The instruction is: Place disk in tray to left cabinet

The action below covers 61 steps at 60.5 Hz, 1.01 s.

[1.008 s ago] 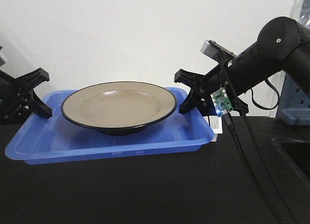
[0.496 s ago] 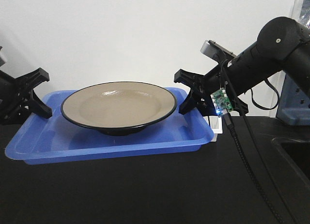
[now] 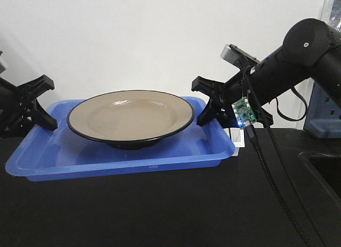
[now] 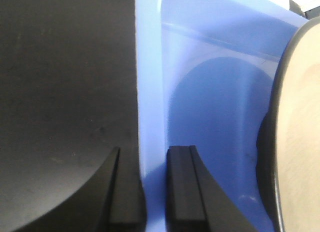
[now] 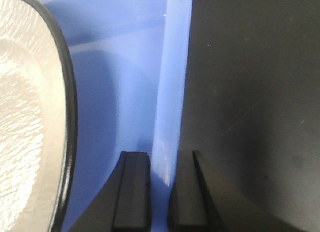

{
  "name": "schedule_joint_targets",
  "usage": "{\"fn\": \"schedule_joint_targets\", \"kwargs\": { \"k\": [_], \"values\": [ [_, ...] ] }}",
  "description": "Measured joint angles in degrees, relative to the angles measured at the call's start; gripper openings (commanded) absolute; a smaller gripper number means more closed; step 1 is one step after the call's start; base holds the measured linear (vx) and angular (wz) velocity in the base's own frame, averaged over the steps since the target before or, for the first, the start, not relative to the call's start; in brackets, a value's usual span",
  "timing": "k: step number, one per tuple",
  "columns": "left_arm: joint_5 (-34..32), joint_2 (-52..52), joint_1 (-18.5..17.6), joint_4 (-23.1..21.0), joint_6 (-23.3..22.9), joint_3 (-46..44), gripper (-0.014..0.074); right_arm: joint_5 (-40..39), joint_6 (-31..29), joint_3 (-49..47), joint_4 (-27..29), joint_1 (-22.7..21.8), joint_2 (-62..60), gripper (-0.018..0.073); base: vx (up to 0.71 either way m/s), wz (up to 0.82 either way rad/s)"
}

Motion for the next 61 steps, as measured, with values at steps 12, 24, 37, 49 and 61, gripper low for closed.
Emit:
{"fn": "schedule_joint_targets", "kwargs": {
  "k": [12,24,37,49,61],
  "values": [
    [0.0,0.0,0.0,0.0,-0.05,0.0,-0.0002,0.0,0.0,0.0,-0.05,0.0,0.0,-0.0001,0.0,0.0],
    [0.0,0.0,0.0,0.0,-0.05,0.0,-0.0002,0.0,0.0,0.0,-0.11,0.0,0.0,-0.0001,-0.01,0.01],
    [0.0,0.0,0.0,-0.06,-0.05,0.0,-0.0002,0.0,0.0,0.0,-0.18,0.0,0.0,-0.0001,-0.06,0.04],
    [0.0,0.0,-0.04,-0.12,-0.05,0.0,-0.0002,0.0,0.0,0.0,-0.43,0.0,0.0,-0.0001,-0.1,0.15],
    [0.0,0.0,-0.11,-0.12,-0.05,0.0,-0.0002,0.0,0.0,0.0,-0.47,0.0,0.0,-0.0001,-0.11,0.34]
  ]
}}
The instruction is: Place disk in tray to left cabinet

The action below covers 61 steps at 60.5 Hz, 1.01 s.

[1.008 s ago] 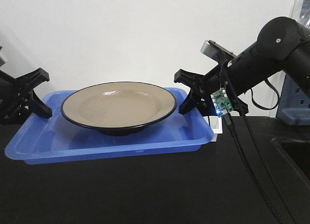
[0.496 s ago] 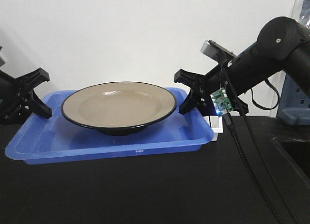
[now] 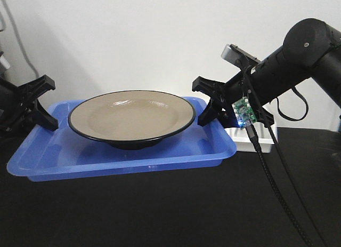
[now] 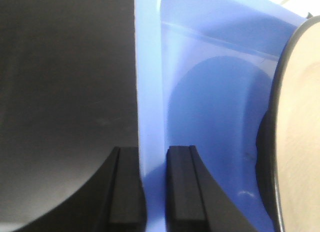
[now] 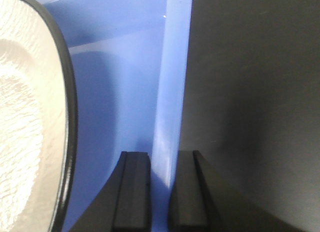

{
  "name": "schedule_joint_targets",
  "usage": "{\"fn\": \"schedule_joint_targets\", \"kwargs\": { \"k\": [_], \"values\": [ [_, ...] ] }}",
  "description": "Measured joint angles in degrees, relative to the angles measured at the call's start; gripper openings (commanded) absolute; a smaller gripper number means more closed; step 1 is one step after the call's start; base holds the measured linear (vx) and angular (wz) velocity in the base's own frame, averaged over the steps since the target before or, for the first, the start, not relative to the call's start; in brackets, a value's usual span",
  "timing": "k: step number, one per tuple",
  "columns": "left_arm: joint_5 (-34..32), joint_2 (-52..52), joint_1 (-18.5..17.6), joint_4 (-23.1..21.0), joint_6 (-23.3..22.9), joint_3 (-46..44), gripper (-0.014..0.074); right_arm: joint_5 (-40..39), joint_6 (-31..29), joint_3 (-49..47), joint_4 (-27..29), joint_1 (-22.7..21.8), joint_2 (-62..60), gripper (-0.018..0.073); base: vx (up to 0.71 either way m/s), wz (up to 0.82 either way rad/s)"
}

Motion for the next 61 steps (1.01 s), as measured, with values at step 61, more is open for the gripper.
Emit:
{"fn": "schedule_joint_targets", "kwargs": {
  "k": [61],
  "values": [
    [0.0,0.0,0.0,0.06,0.0,0.0,-0.0002,0.0,0.0,0.0,0.0,0.0,0.0,-0.0001,-0.13,0.53]
  ]
}}
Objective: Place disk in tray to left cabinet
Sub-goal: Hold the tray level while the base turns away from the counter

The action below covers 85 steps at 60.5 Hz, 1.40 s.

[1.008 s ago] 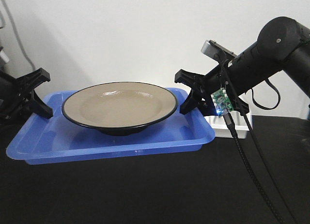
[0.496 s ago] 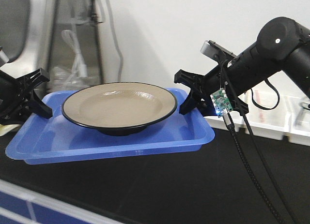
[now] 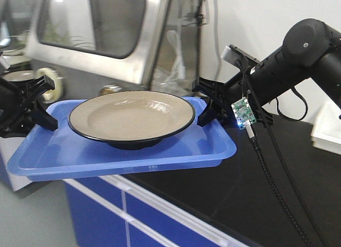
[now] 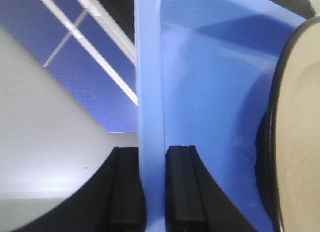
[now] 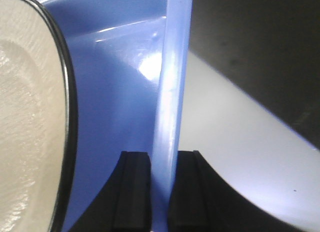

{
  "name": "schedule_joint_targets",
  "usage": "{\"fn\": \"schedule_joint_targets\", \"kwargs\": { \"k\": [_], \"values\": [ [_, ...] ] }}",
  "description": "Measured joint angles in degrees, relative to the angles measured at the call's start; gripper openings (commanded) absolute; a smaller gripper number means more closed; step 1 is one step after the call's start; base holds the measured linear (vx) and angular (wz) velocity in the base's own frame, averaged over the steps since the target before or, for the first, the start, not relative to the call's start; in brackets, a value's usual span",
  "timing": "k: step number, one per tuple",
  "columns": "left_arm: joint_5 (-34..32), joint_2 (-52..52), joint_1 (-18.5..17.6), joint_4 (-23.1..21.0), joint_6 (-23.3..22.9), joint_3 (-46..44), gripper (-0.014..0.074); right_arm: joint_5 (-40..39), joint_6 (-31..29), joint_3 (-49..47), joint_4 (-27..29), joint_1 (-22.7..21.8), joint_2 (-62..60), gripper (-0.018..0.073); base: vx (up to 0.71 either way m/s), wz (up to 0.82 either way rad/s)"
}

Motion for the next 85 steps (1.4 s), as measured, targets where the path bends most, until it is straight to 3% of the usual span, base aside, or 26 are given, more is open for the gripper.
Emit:
{"fn": "schedule_joint_targets", "kwargs": {
  "k": [85],
  "values": [
    [0.11,-0.02,0.0,0.02,-0.02,0.0,-0.0002,0.0,0.0,0.0,0.0,0.0,0.0,-0.0001,0.0,0.55]
  ]
}}
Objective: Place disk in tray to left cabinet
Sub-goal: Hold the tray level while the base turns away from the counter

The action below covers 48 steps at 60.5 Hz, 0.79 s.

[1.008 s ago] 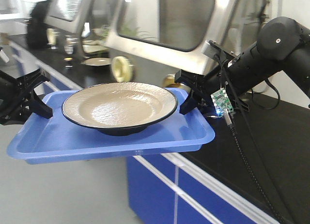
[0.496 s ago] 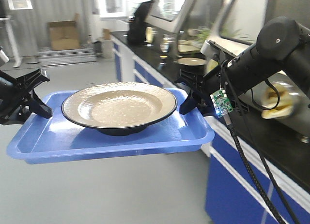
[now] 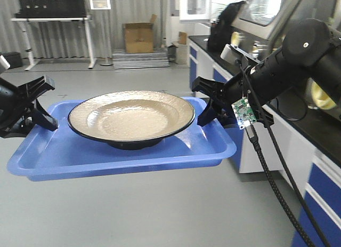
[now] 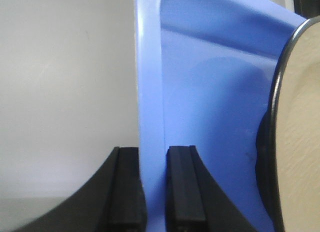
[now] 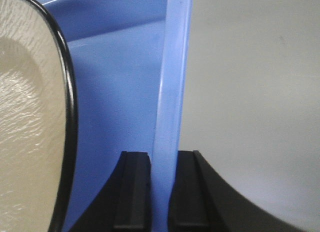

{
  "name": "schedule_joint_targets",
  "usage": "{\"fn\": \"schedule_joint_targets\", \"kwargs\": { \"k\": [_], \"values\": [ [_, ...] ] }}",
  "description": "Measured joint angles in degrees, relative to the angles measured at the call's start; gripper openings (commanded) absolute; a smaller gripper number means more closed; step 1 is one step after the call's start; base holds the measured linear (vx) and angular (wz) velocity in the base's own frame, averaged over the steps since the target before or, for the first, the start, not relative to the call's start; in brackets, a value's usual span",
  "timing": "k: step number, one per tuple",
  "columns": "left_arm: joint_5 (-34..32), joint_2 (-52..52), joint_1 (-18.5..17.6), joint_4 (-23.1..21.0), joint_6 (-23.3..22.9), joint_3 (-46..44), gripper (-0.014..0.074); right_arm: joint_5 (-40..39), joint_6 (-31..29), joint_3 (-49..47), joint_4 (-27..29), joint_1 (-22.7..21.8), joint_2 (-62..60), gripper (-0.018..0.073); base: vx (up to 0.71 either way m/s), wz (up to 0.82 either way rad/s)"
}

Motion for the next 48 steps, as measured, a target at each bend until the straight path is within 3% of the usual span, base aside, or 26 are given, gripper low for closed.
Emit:
{"fn": "schedule_joint_targets", "kwargs": {
  "k": [24,48],
  "values": [
    [0.01,0.0,0.0,0.05,0.0,0.0,-0.0002,0.0,0.0,0.0,0.0,0.0,0.0,-0.0001,0.2,0.3],
    [0.31,0.0,0.0,0.05,-0.04,0.0,-0.0002,0.0,0.0,0.0,0.0,0.0,0.0,-0.0001,0.32,0.1]
  ]
}}
